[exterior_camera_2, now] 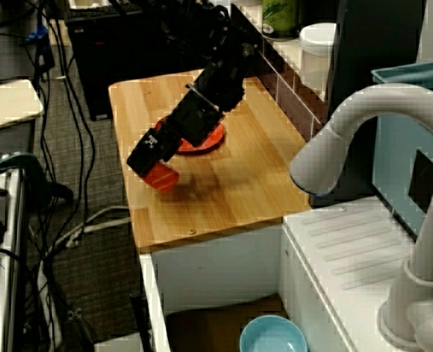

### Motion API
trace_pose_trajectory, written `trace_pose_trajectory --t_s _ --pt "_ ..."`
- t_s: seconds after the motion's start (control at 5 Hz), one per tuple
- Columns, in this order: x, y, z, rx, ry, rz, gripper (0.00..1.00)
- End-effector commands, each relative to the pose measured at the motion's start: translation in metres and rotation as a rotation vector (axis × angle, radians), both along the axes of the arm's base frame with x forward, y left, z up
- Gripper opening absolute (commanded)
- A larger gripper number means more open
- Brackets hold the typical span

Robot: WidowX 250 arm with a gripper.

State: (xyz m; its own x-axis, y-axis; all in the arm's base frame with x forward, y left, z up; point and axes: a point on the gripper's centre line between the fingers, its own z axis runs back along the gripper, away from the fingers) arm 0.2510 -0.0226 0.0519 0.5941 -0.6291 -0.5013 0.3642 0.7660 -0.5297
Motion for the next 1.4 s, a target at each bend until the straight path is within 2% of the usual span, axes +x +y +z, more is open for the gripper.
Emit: trace_pose_trajectory --t_s 0.0,0.2,0.4,0.6,0.8,1.2 --pt "0.0 -0.015 0.001 -0.004 -0.001 -0.032 0.0" --pt "-0.003 -0.019 -0.002 -0.014 0.037 -0.05 0.0" --pt "-0.001 -0.02 -0.001 -0.05 0.092 -0.07 0.0" --pt "-0.001 -0.016 -0.003 -0.064 0.113 -0.068 0.0" --pt "-0.002 -0.012 -0.002 -0.068 0.114 -0.057 0.0" --pt "0.01 -0.009 -0.004 -0.07 0.135 -0.046 0.0"
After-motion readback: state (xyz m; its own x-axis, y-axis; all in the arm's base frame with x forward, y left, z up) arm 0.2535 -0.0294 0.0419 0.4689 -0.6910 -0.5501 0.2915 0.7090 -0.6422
